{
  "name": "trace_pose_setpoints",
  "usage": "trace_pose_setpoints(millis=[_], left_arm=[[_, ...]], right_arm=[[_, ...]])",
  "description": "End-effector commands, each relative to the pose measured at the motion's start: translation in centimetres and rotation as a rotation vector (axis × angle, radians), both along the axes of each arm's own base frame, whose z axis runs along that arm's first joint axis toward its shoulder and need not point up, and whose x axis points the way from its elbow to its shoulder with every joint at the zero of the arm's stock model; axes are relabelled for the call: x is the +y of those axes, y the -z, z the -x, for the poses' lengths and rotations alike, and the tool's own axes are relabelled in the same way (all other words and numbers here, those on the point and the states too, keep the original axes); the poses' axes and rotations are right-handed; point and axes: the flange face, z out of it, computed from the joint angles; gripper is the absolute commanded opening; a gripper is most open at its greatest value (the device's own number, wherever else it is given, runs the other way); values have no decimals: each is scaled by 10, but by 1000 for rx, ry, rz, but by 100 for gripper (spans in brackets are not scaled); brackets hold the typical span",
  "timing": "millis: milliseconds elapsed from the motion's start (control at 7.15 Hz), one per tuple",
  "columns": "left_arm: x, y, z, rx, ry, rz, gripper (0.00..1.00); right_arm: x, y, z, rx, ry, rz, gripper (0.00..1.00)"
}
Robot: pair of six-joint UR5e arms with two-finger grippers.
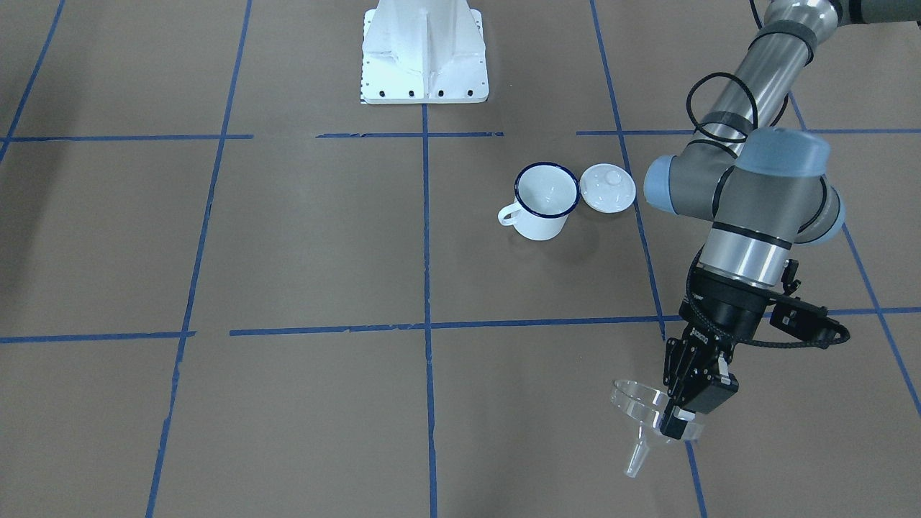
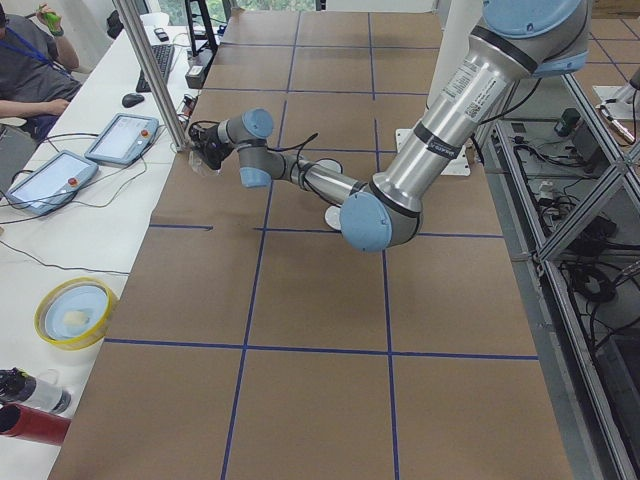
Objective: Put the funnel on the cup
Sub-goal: 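Lift the funnel and carry it over the open mug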
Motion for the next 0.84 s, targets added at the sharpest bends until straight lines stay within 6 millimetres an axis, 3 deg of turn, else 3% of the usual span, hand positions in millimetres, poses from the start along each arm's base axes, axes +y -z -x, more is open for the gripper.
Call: trace_pose_setpoints(millis=[0, 140, 280, 420, 559, 699], left_arm=[[54, 90, 31, -92, -151, 17, 0], [92, 131, 51, -190, -219, 57, 0], [132, 159, 71, -248, -293, 86, 0], [152, 179, 78, -309, -352, 111, 0], [162, 192, 70, -377, -456, 116, 0], [180, 191, 40, -493, -597, 116, 0]], right_arm=[[0, 0, 0, 0, 0, -1, 100], [0, 0, 0, 0, 0, -1, 100], [0, 0, 0, 0, 0, 1, 100], [0, 0, 0, 0, 0, 1, 100], [0, 0, 0, 0, 0, -1, 100], [0, 0, 0, 0, 0, -1, 100]])
